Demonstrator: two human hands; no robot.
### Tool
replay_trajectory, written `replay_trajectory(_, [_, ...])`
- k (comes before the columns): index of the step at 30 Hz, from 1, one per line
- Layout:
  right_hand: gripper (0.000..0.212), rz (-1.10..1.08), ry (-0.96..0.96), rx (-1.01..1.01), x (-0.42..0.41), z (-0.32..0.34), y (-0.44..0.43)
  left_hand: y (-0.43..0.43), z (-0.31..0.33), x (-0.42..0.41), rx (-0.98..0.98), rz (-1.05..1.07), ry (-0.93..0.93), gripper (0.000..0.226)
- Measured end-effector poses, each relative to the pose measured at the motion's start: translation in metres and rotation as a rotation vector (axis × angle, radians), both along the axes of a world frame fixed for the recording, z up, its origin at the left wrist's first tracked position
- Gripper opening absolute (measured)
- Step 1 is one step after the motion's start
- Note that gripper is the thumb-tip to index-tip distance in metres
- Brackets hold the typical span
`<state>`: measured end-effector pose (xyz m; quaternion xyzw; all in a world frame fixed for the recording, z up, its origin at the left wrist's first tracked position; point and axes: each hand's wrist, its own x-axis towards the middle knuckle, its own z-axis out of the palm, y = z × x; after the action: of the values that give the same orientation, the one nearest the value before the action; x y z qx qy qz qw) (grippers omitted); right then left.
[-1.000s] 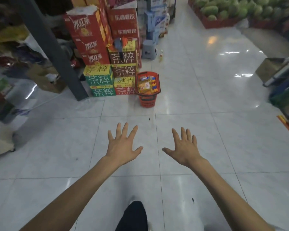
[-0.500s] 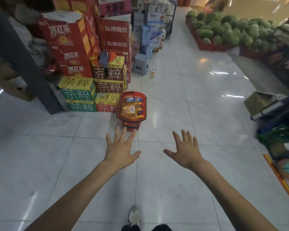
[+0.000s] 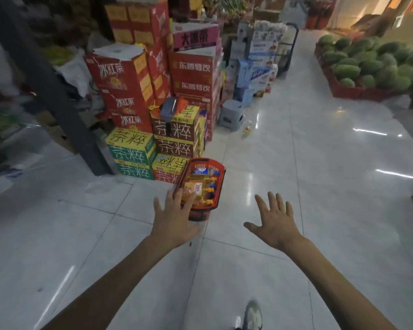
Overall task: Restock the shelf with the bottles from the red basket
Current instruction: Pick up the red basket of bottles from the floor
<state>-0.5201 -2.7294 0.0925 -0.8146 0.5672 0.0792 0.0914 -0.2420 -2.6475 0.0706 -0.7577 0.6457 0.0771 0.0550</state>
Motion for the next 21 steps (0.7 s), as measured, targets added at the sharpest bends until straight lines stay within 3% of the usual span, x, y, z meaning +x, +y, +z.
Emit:
replay_trajectory(10, [0.092,0.255,-0.03,0.018,-0.041,0.004,-0.174,-0.093,0.008,-0.068,0.02,0.289,-0.03,0.098])
replay_trajectory(21, [0.091,0.577,-0.021,-0.06,0.034,-0.018,-0.349,-0.223,-0.019,-0.051,-0.019,0.566,0.005,0.097])
